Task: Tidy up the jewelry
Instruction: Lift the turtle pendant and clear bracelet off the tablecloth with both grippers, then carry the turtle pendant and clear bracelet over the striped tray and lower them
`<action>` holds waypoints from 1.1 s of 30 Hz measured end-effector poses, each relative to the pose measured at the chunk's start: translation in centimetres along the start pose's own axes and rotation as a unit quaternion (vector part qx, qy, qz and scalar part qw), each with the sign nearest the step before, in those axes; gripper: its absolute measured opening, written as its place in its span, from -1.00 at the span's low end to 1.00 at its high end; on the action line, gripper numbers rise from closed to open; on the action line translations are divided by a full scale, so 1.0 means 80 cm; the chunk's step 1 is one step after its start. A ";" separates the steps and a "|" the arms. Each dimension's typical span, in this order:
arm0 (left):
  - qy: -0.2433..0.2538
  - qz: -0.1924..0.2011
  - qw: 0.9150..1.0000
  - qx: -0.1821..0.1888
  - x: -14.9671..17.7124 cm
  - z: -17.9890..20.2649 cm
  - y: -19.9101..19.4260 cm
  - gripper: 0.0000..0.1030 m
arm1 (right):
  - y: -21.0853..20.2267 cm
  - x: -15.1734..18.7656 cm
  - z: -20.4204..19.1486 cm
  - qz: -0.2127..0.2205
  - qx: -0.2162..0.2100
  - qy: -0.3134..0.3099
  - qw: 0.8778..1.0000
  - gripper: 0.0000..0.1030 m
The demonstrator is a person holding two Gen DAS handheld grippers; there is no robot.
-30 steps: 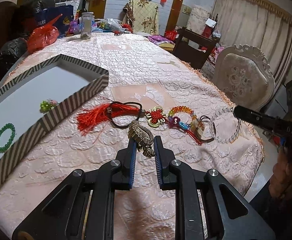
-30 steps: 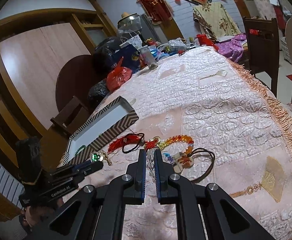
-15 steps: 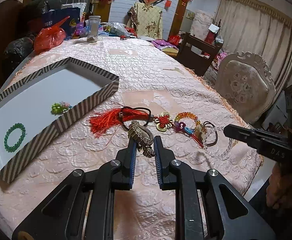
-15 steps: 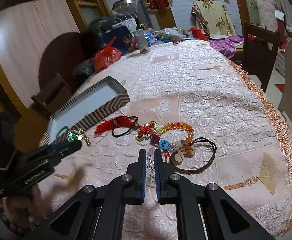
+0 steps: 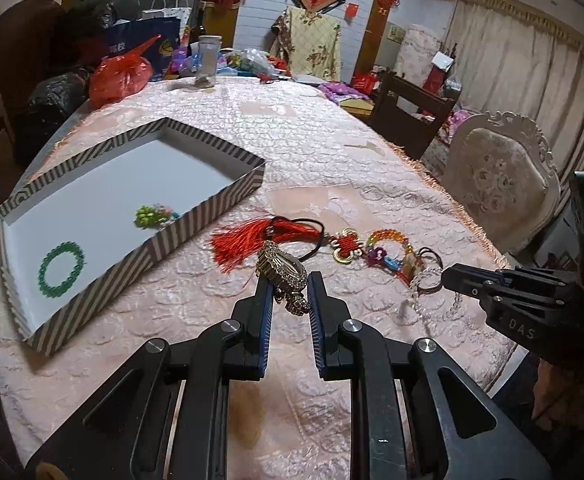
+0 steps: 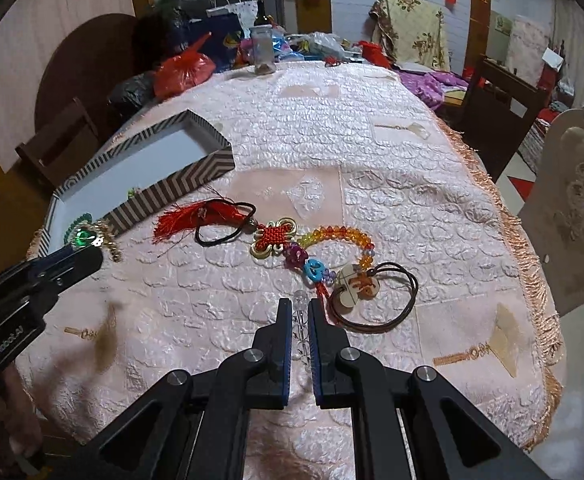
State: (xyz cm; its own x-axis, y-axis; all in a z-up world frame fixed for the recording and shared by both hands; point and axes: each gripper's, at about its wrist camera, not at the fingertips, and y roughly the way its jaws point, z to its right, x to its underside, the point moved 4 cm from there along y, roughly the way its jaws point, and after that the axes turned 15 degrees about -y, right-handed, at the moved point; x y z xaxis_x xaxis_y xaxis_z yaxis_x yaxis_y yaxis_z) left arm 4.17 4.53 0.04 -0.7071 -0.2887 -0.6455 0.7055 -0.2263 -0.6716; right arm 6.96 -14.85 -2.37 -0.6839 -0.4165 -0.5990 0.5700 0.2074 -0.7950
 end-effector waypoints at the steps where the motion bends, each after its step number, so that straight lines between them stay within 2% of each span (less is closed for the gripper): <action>1: -0.002 -0.002 1.000 -0.004 0.000 -0.001 -0.002 -0.70 | -0.001 0.000 -0.002 -0.002 0.003 0.000 1.000 -0.86; 5: -0.005 -0.009 1.000 -0.017 -0.001 -0.004 -0.008 -0.70 | -0.004 -0.006 -0.009 -0.004 0.010 0.008 1.000 -0.86; 17: -0.011 -0.008 1.000 -0.018 -0.009 -0.006 -0.015 -0.69 | -0.007 -0.023 -0.005 0.002 0.058 0.043 0.997 -0.86; 21: -0.014 -0.008 1.000 -0.016 -0.010 -0.007 -0.016 -0.69 | -0.005 -0.025 -0.002 0.002 0.053 0.057 0.997 -0.86; 27: -0.017 -0.003 1.000 -0.018 -0.021 -0.013 -0.017 -0.69 | 0.004 -0.039 -0.010 -0.013 0.061 0.041 0.997 -0.87; 33: -0.022 0.000 0.999 -0.030 -0.041 -0.024 -0.013 -0.69 | 0.007 -0.064 -0.024 -0.008 0.054 0.026 0.998 -0.86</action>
State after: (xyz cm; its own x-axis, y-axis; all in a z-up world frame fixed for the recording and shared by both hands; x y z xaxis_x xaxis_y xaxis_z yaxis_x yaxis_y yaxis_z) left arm 5.62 7.49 2.15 -0.7039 -0.3291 -0.6295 0.7000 -0.1710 -0.6934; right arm 9.87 -10.88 0.06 -0.7139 -0.3724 -0.5931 0.6033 0.1029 -0.7908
